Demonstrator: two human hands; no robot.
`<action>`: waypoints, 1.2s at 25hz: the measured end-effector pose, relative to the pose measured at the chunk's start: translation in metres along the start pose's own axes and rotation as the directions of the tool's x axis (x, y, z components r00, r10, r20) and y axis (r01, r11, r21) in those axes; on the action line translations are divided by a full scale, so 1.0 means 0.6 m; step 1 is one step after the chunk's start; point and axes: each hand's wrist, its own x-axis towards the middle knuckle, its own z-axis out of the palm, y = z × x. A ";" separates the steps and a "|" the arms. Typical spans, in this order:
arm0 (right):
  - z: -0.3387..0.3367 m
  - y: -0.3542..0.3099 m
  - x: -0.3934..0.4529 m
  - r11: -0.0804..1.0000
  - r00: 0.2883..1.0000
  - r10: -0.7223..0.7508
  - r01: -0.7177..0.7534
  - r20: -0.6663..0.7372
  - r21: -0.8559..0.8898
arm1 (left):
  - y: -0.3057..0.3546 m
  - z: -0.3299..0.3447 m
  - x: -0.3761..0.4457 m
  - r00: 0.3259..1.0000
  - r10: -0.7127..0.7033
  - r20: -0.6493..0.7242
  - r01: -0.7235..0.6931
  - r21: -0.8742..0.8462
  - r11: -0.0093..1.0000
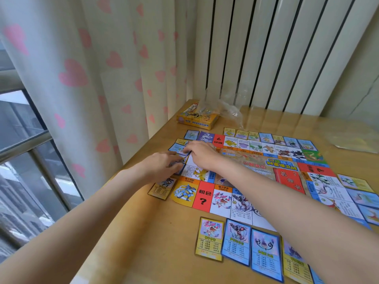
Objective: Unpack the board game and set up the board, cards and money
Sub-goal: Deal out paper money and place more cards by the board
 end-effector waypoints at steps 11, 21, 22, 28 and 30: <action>-0.018 0.021 0.015 0.987 0.985 0.140 -0.131 0.104 -0.090 | 0.005 0.009 0.058 0.991 -0.089 0.097 0.085 0.049 0.995; -0.041 0.019 -0.017 0.996 1.000 0.021 -0.020 0.009 -0.083 | 0.033 0.001 0.063 0.994 -0.066 -0.087 0.069 0.031 0.997; -0.052 0.026 -0.031 0.994 1.000 -0.001 0.000 -0.017 -0.107 | 0.046 -0.001 0.064 0.990 -0.032 -0.139 0.035 0.024 0.999; -0.138 0.140 -0.178 0.974 0.992 0.126 -0.118 0.027 -0.193 | 0.199 0.009 0.081 0.944 0.231 -0.235 -0.232 0.025 0.972; -0.169 0.189 -0.245 0.964 0.979 0.202 -0.193 0.034 -0.186 | 0.263 0.017 0.081 0.924 0.319 -0.211 -0.317 0.044 0.947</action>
